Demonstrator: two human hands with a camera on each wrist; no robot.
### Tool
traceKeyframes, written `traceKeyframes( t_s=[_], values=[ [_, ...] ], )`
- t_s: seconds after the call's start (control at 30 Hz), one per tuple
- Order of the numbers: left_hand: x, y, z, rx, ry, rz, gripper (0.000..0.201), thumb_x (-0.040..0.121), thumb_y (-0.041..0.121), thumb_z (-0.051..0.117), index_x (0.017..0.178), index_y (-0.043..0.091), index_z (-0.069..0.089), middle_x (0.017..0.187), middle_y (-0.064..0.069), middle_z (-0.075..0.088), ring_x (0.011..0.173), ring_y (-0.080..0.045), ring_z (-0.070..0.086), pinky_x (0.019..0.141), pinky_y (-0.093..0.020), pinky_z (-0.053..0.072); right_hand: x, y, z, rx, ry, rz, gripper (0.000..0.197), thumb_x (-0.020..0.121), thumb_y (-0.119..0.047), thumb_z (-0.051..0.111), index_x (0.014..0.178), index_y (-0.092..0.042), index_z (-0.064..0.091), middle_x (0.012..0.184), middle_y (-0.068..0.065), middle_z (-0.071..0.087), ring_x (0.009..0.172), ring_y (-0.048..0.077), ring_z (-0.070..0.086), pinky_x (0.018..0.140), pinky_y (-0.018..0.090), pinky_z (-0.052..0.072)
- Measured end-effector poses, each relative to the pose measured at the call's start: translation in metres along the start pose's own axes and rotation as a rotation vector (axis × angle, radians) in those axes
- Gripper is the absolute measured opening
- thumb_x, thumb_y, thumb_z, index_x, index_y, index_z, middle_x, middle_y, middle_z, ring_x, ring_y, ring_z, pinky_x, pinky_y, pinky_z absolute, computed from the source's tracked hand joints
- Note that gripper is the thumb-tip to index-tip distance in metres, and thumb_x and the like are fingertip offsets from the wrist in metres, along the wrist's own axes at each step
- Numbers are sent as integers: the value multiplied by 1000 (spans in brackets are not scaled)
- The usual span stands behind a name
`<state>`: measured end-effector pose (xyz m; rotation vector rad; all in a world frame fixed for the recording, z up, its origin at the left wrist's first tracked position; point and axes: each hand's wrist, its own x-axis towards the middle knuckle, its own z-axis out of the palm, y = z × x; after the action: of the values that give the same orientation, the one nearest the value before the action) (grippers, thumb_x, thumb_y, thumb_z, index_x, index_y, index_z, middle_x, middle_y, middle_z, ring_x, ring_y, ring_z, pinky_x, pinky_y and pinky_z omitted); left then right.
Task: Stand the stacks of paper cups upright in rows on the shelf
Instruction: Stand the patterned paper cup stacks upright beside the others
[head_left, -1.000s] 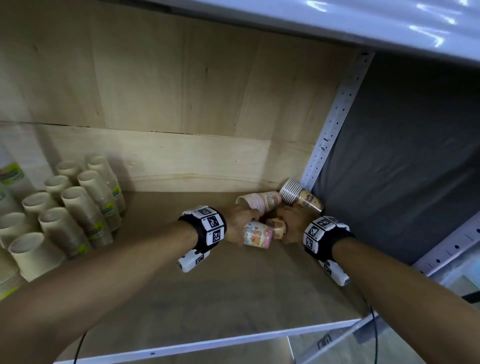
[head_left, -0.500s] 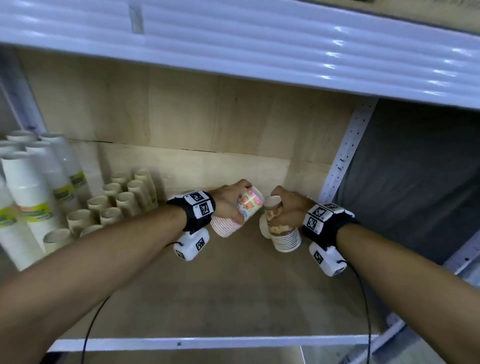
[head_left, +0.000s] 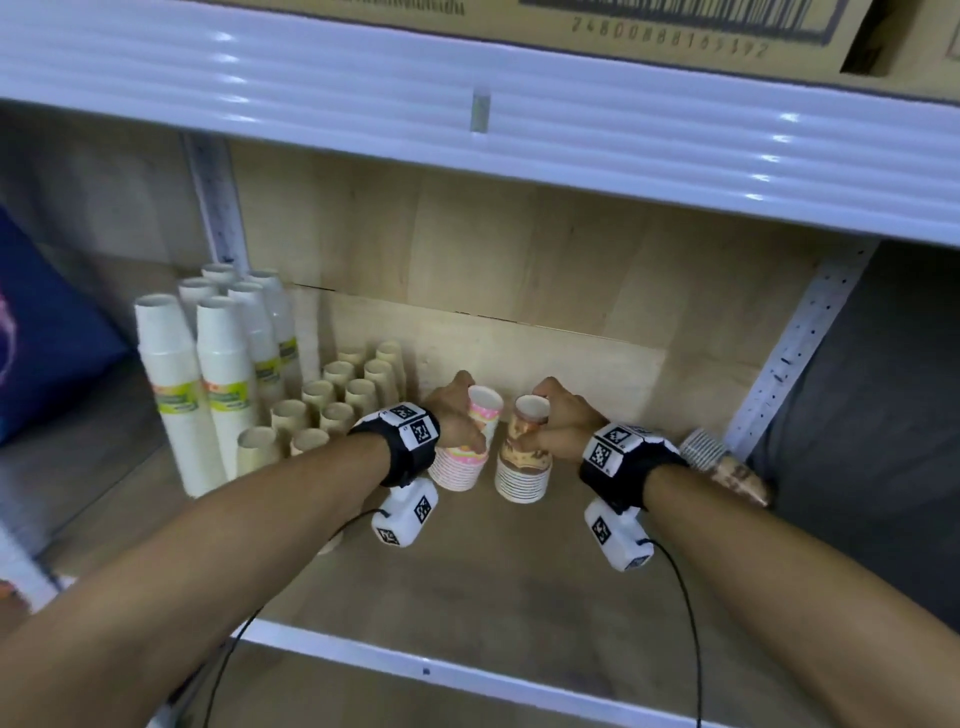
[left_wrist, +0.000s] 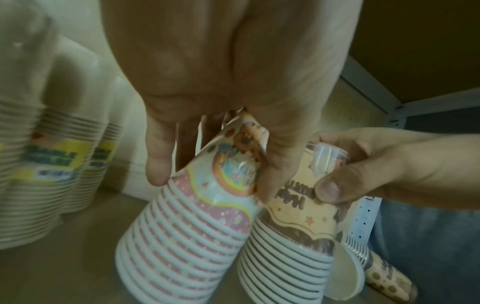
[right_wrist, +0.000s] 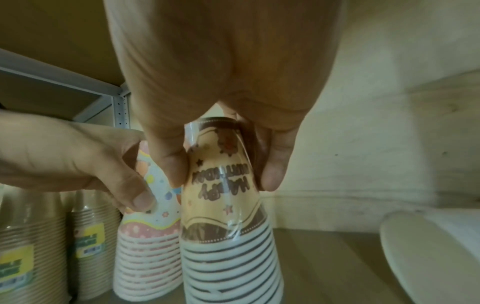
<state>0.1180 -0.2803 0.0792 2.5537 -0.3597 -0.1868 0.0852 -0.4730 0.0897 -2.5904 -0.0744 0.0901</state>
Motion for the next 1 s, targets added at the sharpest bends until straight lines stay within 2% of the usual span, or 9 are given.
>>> traceKeyframes(
  t_s=[0.1, 0.17, 0.33, 0.43, 0.53, 0.7, 0.83, 1.0],
  values=[
    [-4, -10, 6, -28, 18, -37, 73, 62, 23, 88, 114, 18, 37, 106, -3, 56, 98, -27, 58, 73, -34, 49, 4, -6, 15, 7, -11, 20, 60, 70, -31, 80, 114, -21, 40, 107, 5, 60, 95, 25, 61, 70, 30, 48],
    [-6, -16, 10, -49, 11, -57, 73, 62, 23, 88, 115, 18, 38, 109, -4, 57, 100, -27, 58, 75, -35, 51, 5, -8, 22, 9, -13, 39, 60, 71, -27, 79, 116, -18, 40, 107, 7, 59, 96, 27, 60, 69, 29, 46],
    [-7, -21, 15, -61, 30, -51, 68, 67, 20, 85, 120, 16, 42, 114, -6, 59, 104, -27, 59, 76, -32, 49, 7, -6, 34, 22, -40, 68, 63, 69, -25, 80, 116, -19, 39, 108, 9, 59, 98, 30, 61, 78, 37, 55],
    [-7, -16, 8, -42, 40, -12, 58, 73, 21, 80, 118, 17, 44, 109, -4, 57, 100, -25, 58, 73, -31, 48, 8, -4, 35, 48, -31, 83, 68, 69, -24, 81, 122, -19, 39, 112, 8, 58, 102, 30, 60, 78, 35, 52],
    [-4, -6, 0, 17, 17, 20, 52, 77, 20, 76, 121, 21, 48, 113, -2, 54, 100, -23, 55, 73, -28, 46, 8, -3, 34, 63, -20, 86, 68, 69, -23, 81, 123, -19, 39, 113, 7, 58, 102, 29, 60, 78, 34, 52],
    [4, 8, -8, 217, -21, 57, 46, 83, 17, 72, 127, 16, 56, 129, -5, 53, 117, -24, 52, 79, -26, 42, 10, -6, 38, 77, -8, 81, 66, 69, -21, 81, 120, -16, 41, 112, 10, 60, 101, 31, 61, 78, 35, 53],
    [9, 9, -13, 301, -56, 54, 46, 85, 13, 71, 128, 16, 55, 133, -5, 51, 121, -24, 50, 80, -23, 40, 12, -9, 40, 91, -6, 77, 64, 71, -19, 81, 121, -14, 42, 111, 11, 60, 101, 31, 61, 73, 32, 48],
    [9, 6, -19, 364, -70, 52, 43, 87, 10, 66, 129, 12, 55, 135, -7, 51, 121, -25, 51, 78, -21, 37, 17, -16, 48, 104, 7, 53, 62, 71, -20, 80, 120, -15, 43, 113, 11, 60, 102, 31, 61, 78, 36, 52]
  ],
)
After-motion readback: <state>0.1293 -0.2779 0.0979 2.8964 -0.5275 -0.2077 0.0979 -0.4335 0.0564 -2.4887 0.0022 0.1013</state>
